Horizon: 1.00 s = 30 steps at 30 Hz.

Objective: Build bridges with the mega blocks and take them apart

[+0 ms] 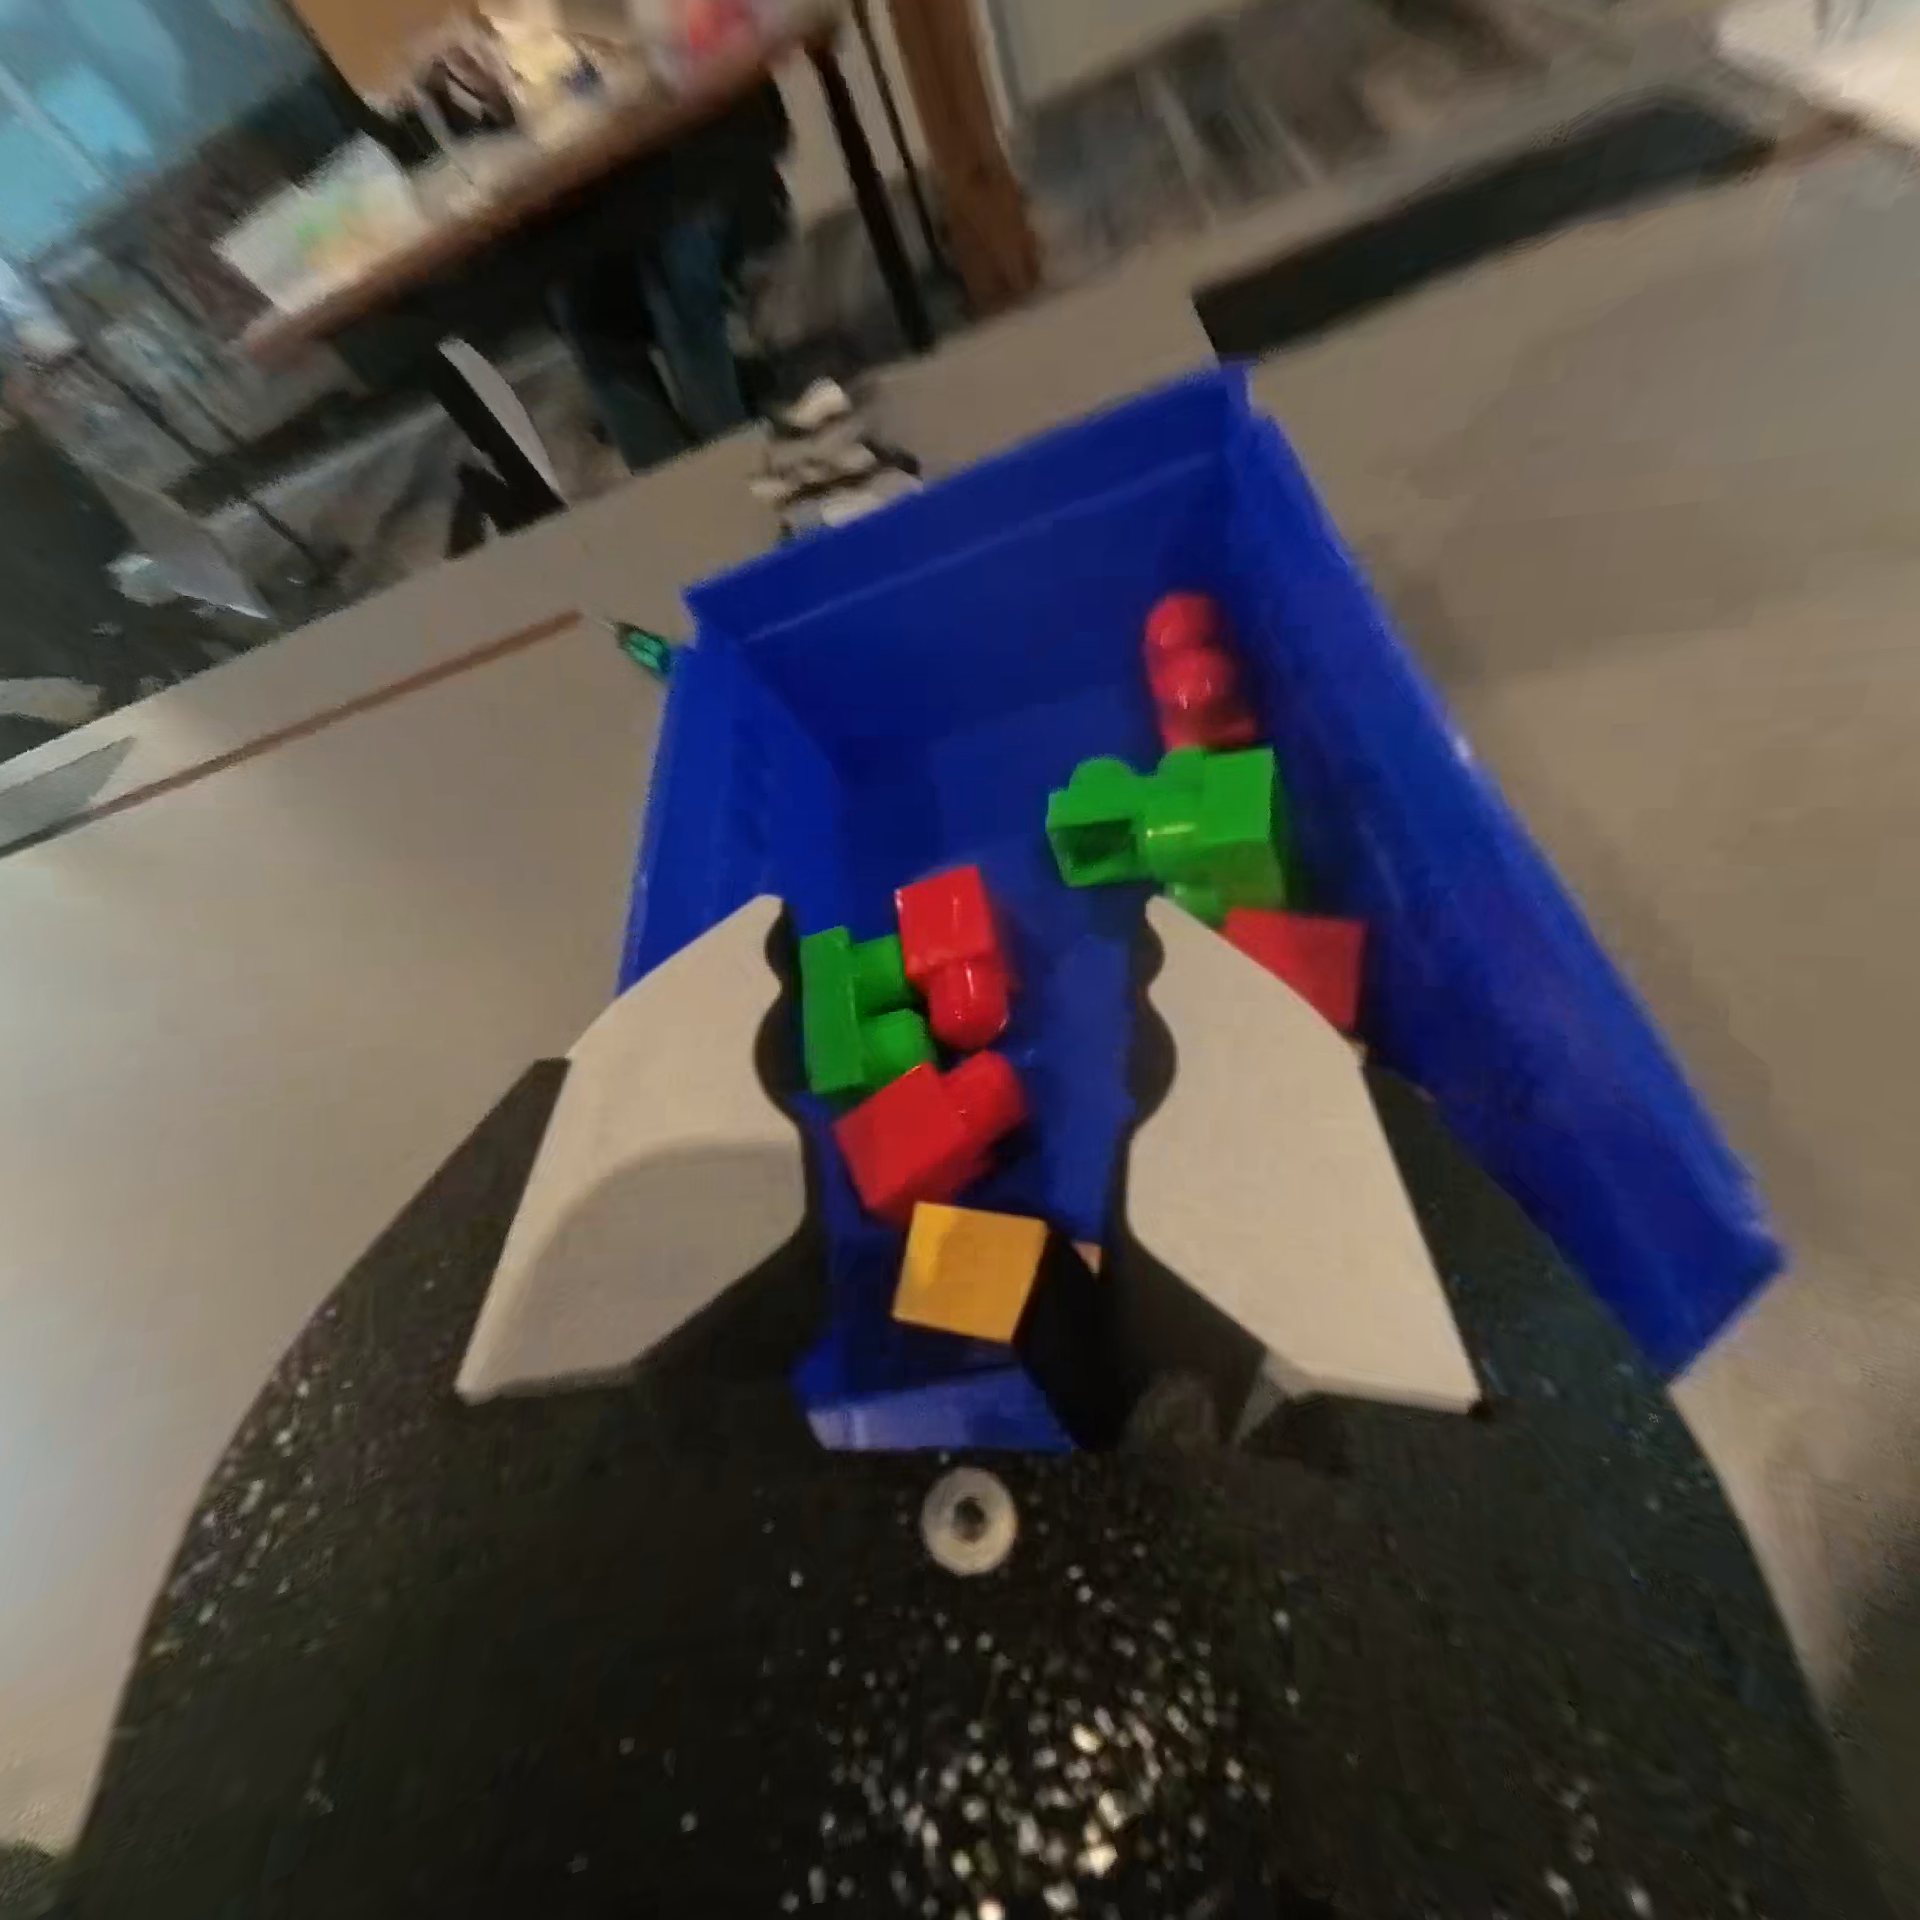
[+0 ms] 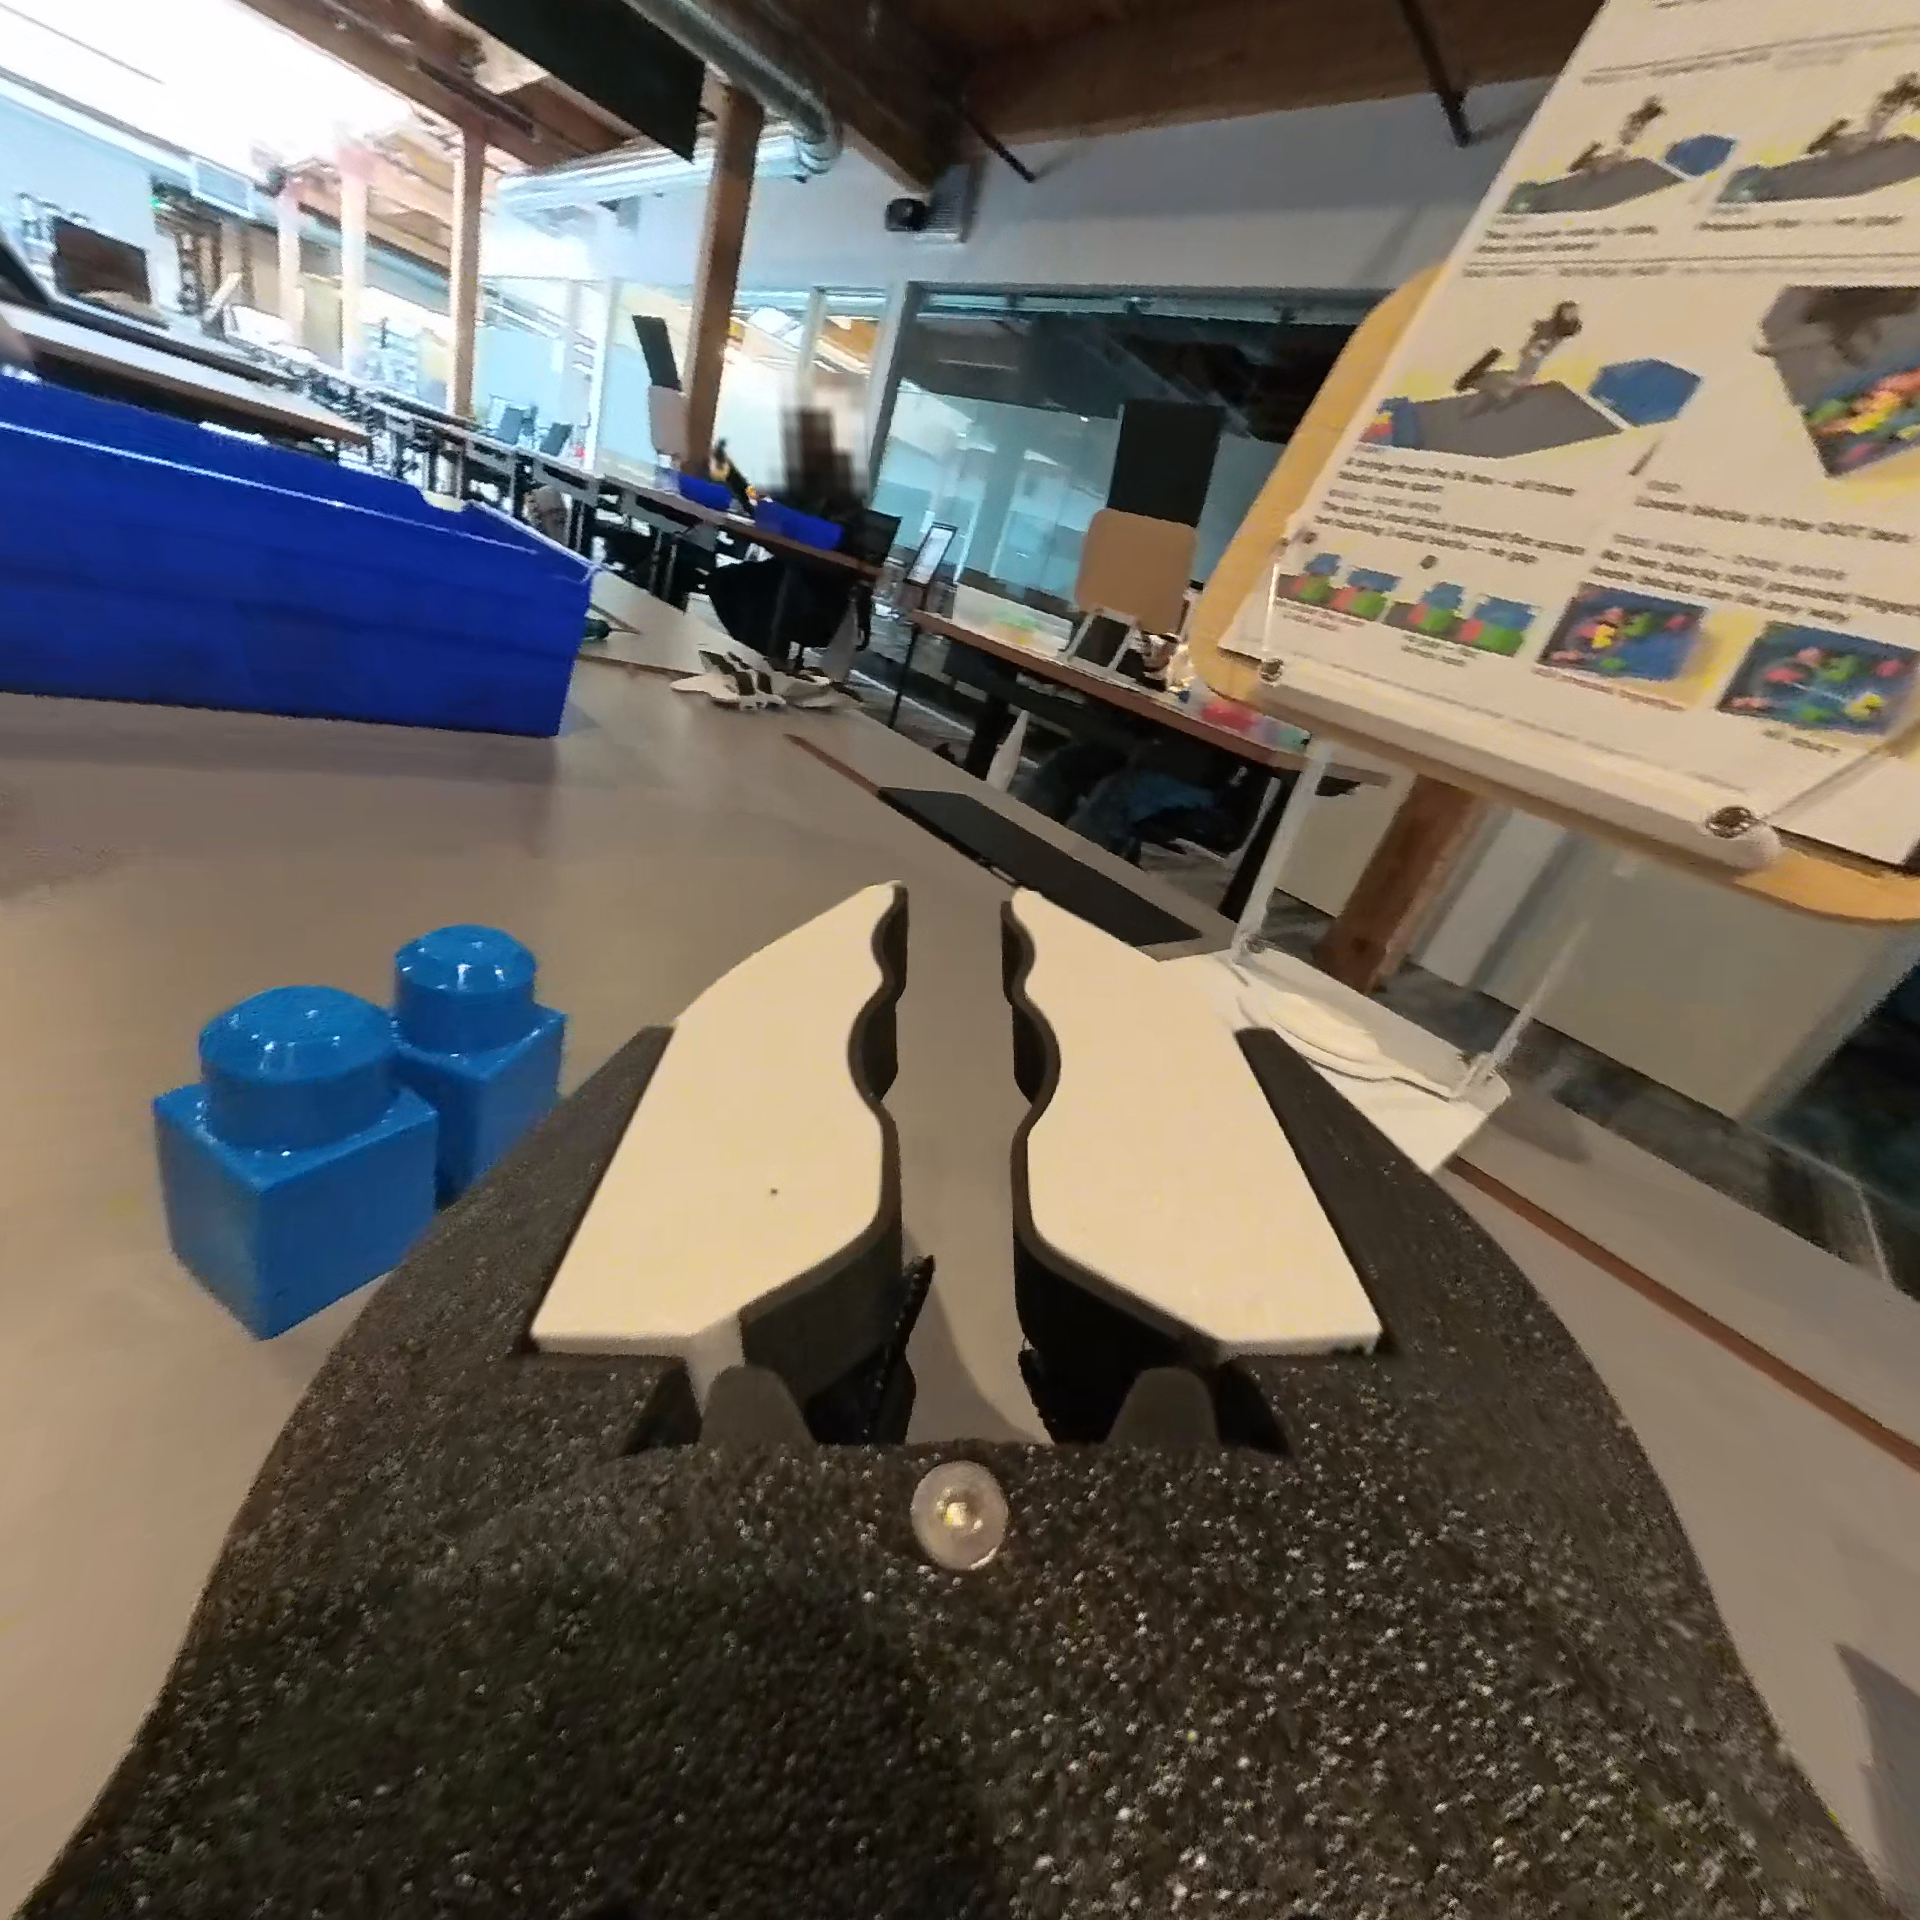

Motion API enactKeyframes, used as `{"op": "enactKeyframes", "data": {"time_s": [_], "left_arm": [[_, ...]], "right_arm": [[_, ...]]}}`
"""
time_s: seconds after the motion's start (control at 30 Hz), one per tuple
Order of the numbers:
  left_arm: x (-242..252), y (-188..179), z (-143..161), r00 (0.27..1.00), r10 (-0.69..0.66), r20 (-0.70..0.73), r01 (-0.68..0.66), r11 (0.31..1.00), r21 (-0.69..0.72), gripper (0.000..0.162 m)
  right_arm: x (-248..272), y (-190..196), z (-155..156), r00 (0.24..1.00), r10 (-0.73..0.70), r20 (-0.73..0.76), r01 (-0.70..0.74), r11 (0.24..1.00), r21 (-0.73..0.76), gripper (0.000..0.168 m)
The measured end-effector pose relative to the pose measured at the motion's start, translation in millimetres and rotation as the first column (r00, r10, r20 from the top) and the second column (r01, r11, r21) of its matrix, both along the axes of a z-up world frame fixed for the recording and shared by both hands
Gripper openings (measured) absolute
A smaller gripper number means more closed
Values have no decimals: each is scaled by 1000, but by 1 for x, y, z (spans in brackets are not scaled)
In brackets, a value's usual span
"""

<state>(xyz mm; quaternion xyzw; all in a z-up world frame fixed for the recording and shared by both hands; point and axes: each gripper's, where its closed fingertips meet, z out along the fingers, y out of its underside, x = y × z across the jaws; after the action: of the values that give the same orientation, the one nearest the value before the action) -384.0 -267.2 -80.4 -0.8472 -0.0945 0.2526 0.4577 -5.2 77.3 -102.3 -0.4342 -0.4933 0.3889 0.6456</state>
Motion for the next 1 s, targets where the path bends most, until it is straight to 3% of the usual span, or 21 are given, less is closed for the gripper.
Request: {"op": "enactKeyframes", "data": {"time_s": [0.13, 0.2, 0.37, 0.63, 0.8, 0.87, 1.0], "left_arm": [[0, 38, -33, 963, -251, 101, 269, 930, -252, 66], [1, 56, -43, 931, -349, 105, 364, 877, -313, 60], [6, 82, -66, 875, -425, 231, 484, 769, -417, 57], [10, 90, -86, 838, -387, 385, 539, 703, -465, 60], [21, 96, -92, 781, -491, 387, 624, 638, -451, 38], [16, 94, -91, 790, -494, 363, 613, 635, -470, 37], [-5, 91, -74, 839, -409, 359, 533, 750, -392, 37]], "right_arm": [[3, 8, 2, 999, -40, -16, 40, 999, -22, 16], [5, 11, 3, 998, -54, -24, 53, 998, -34, 16], [8, 16, 4, 996, -83, -38, 81, 995, -50, 15], [10, 17, 5, 996, -79, -45, 77, 995, -58, 14], [10, 16, 5, 996, -69, -48, 66, 996, -60, 14], [10, 16, 5, 997, -66, -50, 62, 996, -65, 13], [11, 15, 6, 997, -60, -52, 57, 996, -66, 13]]}}
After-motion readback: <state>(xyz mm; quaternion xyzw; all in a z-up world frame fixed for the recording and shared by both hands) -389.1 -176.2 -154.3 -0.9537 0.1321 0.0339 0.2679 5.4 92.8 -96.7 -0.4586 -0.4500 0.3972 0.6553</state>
